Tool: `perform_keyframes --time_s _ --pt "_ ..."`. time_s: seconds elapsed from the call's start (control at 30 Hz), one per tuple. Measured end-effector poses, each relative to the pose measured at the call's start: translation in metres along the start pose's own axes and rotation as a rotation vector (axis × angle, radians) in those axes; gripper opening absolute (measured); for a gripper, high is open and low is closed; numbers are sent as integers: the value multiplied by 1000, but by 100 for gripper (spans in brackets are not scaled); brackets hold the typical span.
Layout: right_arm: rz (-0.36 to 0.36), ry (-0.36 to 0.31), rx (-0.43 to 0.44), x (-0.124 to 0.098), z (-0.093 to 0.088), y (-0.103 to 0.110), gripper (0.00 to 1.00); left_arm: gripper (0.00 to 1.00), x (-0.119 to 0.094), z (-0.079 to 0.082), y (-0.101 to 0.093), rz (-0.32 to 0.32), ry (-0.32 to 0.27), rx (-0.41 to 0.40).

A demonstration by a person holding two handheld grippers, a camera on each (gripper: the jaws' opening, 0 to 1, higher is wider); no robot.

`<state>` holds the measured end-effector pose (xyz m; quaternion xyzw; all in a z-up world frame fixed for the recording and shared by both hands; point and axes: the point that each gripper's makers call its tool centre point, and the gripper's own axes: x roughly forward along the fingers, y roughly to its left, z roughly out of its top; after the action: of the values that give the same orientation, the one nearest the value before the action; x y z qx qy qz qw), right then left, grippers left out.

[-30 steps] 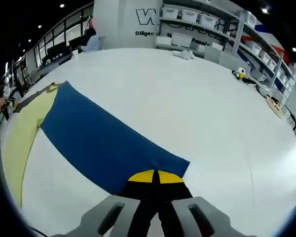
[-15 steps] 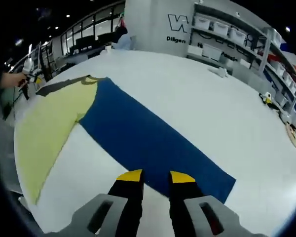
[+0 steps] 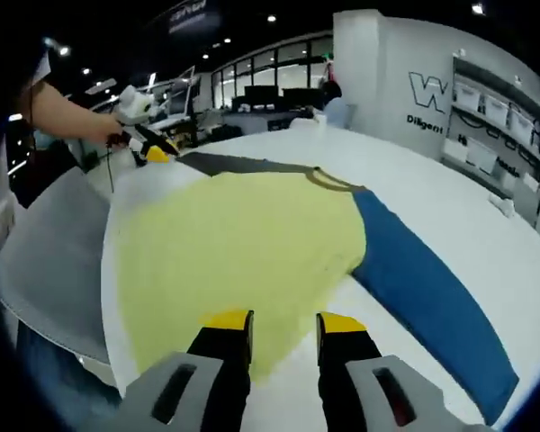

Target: Fold the garment on the visible template until the final outline fits inside the template.

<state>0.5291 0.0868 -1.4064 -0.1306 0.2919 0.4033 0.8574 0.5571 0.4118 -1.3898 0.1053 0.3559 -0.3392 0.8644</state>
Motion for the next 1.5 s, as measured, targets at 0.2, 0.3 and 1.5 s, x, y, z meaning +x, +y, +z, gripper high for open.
perform_keyframes --time_s 0.2,0.3,1.5 --pt "53 20 -56 2 -7 29 27 37 7 -27 -51 -88 53 41" --pt "85 59 -101 2 -19 43 29 36 11 -38 -72 -126 77 65" --pt "-248 24 223 31 3 -100 18 15 0 -85 -83 -100 220 54"
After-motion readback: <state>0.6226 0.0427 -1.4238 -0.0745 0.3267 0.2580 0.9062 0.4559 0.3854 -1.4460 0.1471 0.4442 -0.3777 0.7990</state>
